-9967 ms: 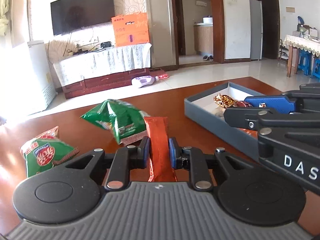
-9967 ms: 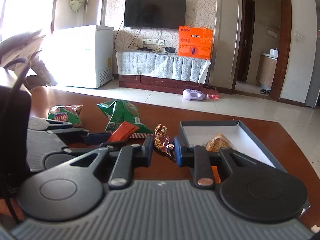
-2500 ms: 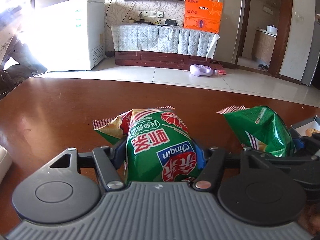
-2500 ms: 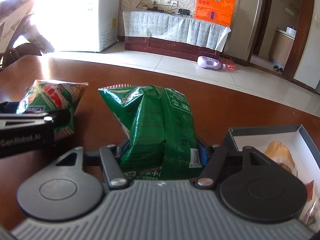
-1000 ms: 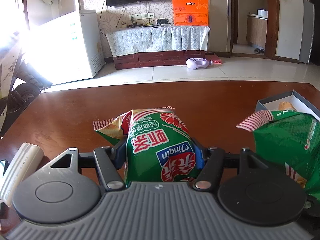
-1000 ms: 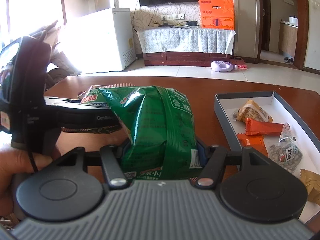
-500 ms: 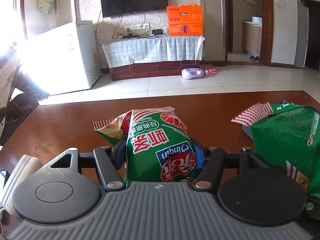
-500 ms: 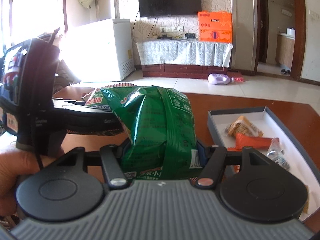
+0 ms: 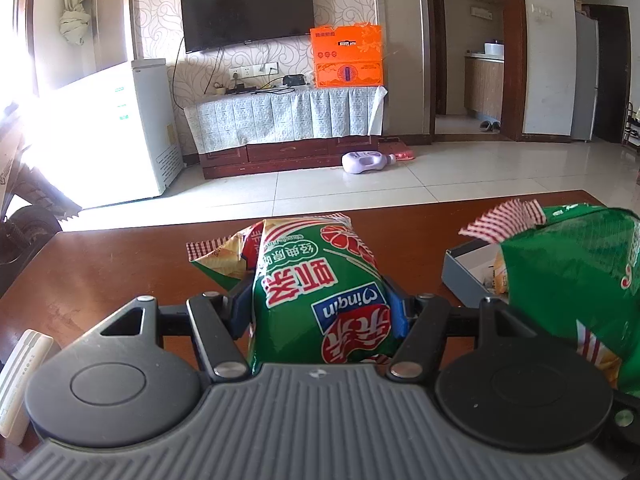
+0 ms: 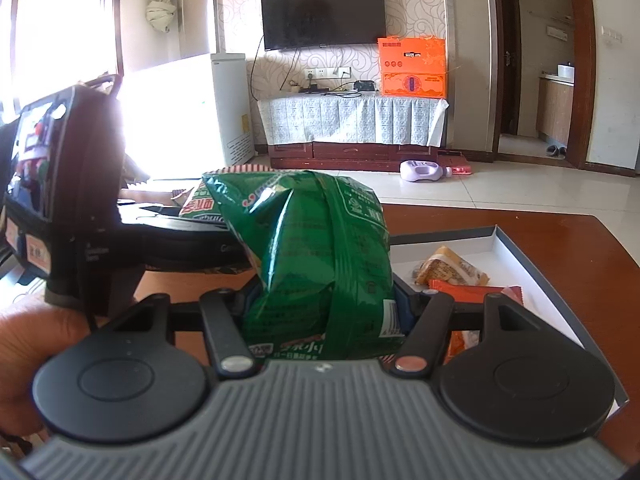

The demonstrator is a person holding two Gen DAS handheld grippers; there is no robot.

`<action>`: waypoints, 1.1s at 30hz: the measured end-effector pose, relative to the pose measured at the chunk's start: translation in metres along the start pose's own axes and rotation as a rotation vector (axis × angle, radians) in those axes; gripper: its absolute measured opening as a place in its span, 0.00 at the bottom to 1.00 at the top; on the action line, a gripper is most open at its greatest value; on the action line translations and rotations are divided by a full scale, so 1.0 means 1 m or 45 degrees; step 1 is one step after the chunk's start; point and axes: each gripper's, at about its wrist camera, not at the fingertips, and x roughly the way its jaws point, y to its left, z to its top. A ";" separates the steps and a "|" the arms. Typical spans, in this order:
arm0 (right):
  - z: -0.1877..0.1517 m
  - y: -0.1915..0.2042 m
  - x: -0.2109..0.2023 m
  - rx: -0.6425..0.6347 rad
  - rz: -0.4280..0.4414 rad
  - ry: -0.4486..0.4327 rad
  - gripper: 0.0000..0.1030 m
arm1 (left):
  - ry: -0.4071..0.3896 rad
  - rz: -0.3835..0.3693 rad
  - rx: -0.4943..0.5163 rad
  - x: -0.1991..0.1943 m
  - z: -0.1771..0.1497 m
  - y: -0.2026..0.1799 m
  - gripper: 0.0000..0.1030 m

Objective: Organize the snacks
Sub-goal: 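Carry both green chip bags in the two grippers over the box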

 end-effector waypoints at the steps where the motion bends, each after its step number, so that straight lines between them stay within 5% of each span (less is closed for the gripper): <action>1: 0.000 -0.001 -0.001 0.001 -0.001 -0.002 0.63 | 0.000 -0.002 0.001 0.000 0.000 -0.001 0.67; 33: -0.004 -0.053 -0.022 0.046 -0.156 -0.019 0.63 | -0.005 -0.171 0.044 0.017 0.015 -0.095 0.67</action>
